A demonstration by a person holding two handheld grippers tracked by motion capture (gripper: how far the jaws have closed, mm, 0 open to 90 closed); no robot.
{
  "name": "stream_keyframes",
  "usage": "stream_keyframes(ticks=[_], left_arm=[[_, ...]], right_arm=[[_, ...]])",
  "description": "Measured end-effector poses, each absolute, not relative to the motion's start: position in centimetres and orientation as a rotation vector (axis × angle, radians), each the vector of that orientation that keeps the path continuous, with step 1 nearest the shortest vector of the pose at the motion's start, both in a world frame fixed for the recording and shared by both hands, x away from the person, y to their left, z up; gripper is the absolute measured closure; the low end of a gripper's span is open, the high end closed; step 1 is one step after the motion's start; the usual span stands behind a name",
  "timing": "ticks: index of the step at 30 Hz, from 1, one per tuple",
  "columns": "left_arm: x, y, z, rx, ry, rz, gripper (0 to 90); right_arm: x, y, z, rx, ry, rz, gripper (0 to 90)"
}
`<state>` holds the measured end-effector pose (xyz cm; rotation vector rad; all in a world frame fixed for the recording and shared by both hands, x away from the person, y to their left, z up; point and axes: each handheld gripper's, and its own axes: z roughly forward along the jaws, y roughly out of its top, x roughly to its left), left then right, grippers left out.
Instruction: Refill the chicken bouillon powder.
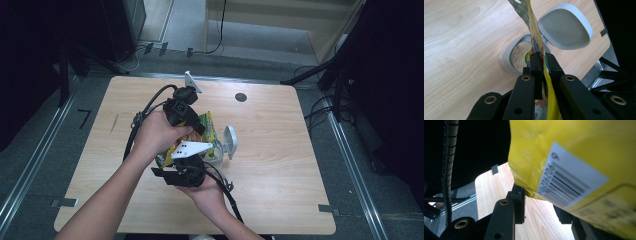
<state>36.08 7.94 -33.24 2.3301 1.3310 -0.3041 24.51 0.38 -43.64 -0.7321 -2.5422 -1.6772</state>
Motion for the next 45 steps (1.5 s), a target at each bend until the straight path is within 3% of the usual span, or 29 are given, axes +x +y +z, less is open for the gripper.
stream_keyframes(ticks=[45], left_arm=[[37.2, 8.1, -32.9, 2.328, 1.352, -0.333, 86.7]], right_arm=[[24.5, 0.7, -42.5, -0.784, -2.526, -1.681, 65.3]])
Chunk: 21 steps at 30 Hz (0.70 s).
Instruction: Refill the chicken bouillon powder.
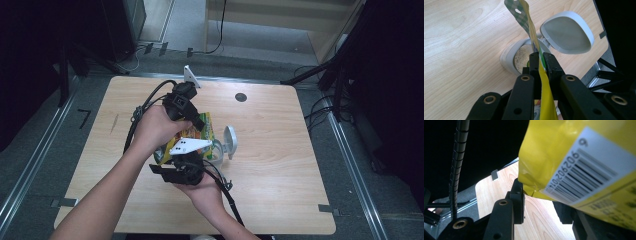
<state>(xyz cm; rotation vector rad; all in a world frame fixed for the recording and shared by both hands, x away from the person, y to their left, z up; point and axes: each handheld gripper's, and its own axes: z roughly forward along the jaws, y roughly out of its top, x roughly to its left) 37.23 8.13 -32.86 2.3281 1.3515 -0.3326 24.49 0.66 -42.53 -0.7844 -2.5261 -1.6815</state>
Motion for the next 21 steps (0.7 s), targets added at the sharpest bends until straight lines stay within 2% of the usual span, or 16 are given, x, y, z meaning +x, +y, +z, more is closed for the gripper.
stream_keyframes(ticks=[21], left_arm=[[36.2, 6.6, -32.5, 2.375, 1.305, -0.294, 86.4]], right_arm=[[24.2, 0.1, -43.2, -0.797, -2.523, -1.712, 66.8]])
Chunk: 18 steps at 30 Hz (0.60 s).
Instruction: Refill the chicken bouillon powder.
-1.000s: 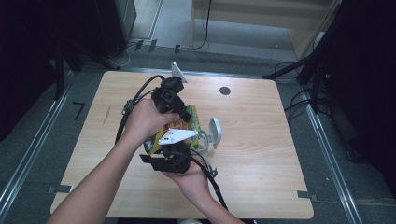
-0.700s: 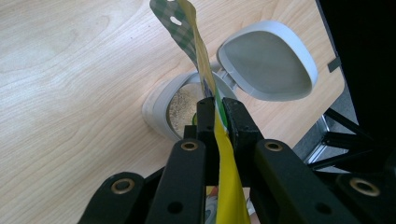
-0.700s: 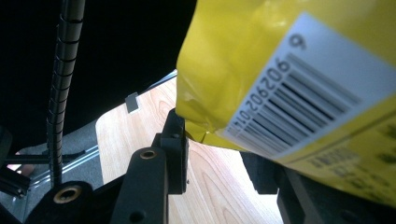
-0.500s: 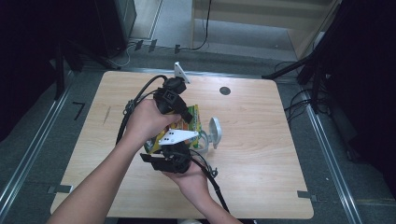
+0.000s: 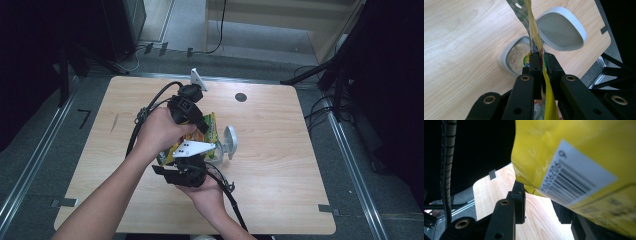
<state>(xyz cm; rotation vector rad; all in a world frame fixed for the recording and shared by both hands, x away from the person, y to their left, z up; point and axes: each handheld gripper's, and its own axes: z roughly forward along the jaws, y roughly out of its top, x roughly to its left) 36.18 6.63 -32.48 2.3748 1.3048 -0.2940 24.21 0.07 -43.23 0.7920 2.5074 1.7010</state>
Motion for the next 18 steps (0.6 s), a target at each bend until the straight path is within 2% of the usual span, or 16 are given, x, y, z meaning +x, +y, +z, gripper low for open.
stream_keyframes(ticks=[18], left_arm=[[36.05, 6.29, -32.40, 2.388, 1.309, -0.291, 85.9]], right_arm=[[24.24, 0.18, -43.71, 0.808, 2.478, 1.721, 66.0]])
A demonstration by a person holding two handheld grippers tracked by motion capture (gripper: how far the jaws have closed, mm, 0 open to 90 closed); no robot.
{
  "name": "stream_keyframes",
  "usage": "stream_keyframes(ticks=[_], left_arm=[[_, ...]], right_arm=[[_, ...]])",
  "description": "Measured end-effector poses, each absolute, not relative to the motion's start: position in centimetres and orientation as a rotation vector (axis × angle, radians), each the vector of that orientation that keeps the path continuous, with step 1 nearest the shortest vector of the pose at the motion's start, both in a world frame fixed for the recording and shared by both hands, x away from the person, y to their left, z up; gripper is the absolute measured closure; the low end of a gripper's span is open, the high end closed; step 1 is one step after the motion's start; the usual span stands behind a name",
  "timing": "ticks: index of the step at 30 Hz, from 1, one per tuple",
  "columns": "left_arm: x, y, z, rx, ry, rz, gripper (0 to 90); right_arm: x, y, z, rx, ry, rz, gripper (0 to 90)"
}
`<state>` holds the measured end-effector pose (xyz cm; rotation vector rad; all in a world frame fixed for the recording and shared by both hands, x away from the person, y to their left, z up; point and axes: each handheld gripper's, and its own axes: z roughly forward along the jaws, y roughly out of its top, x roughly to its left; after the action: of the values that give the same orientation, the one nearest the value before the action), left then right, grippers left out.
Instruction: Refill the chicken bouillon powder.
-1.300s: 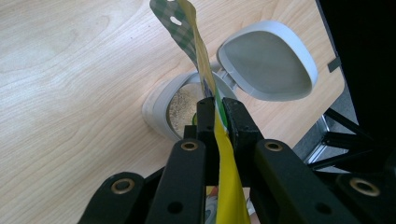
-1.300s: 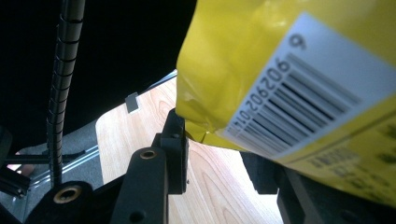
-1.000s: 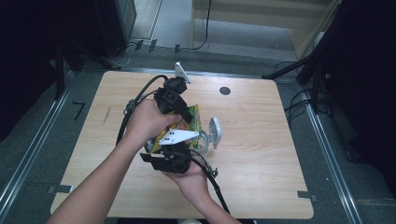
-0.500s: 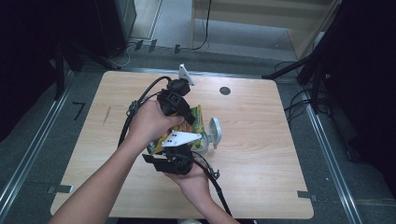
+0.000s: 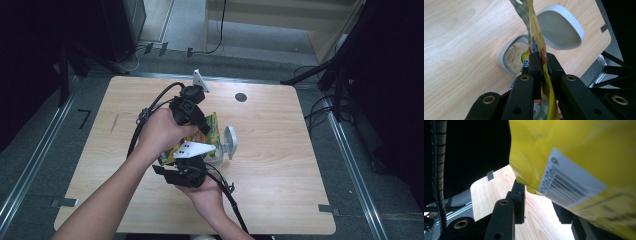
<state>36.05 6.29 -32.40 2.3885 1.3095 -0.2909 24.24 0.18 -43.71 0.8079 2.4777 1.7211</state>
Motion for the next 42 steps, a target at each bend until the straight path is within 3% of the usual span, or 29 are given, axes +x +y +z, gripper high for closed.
stream_keyframes(ticks=[27, 42], left_arm=[[37.2, 6.7, -31.9, 2.375, 1.303, -0.303, 84.6], [37.7, 7.3, -32.2, 2.366, 1.384, -0.287, 88.4]], right_arm=[[24.8, 0.6, -42.7, 0.864, 2.450, 1.773, 65.6], [24.4, 0.5, -42.5, 0.880, 2.440, 1.765, 63.9]])
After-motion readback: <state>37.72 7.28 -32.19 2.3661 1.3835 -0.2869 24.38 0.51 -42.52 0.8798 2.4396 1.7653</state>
